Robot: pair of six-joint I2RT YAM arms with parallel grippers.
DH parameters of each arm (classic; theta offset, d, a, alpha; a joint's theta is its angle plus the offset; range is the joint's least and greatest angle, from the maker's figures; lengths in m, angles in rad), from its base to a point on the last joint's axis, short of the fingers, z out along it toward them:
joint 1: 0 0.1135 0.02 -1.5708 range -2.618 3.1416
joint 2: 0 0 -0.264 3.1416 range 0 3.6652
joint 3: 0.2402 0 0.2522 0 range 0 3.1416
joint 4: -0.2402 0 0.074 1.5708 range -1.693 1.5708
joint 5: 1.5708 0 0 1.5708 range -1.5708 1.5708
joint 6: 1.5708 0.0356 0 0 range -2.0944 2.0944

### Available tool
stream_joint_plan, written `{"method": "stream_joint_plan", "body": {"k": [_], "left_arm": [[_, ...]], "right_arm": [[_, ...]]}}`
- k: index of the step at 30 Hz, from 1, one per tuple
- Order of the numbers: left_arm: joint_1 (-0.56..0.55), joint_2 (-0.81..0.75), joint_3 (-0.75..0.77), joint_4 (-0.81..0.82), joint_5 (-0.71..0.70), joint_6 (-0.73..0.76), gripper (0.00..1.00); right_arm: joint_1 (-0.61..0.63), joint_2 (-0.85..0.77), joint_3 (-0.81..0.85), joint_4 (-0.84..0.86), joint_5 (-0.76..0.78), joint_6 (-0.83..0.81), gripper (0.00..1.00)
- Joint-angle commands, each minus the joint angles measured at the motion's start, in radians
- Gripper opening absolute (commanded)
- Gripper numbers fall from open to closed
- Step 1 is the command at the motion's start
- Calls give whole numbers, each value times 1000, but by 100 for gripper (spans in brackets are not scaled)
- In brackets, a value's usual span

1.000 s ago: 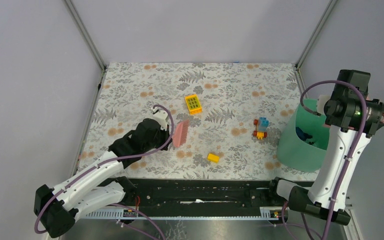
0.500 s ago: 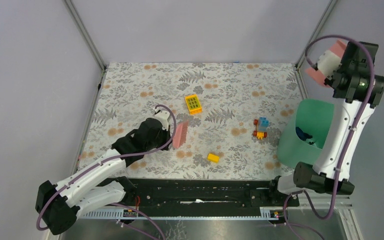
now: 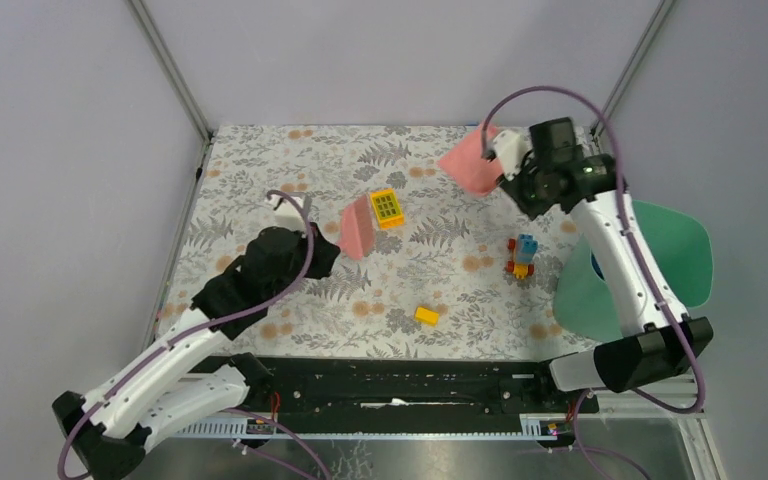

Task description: Sweep away the paper scraps from the table

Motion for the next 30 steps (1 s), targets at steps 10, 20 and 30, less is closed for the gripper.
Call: {"method": "stream_joint_plan", "body": {"k": [10,20,30], "left_arm": [[10,-233,-330,269,-116,-841,0],[11,-296,-570,288,-78,-1099,1],[13,-137,-627,450,49,-1121,47]], "right_arm": [[271,54,-492,231,-158,282,0],[288,87,-669,269,-101,267,12],[316,130,-696,282,-230,278,30]]}}
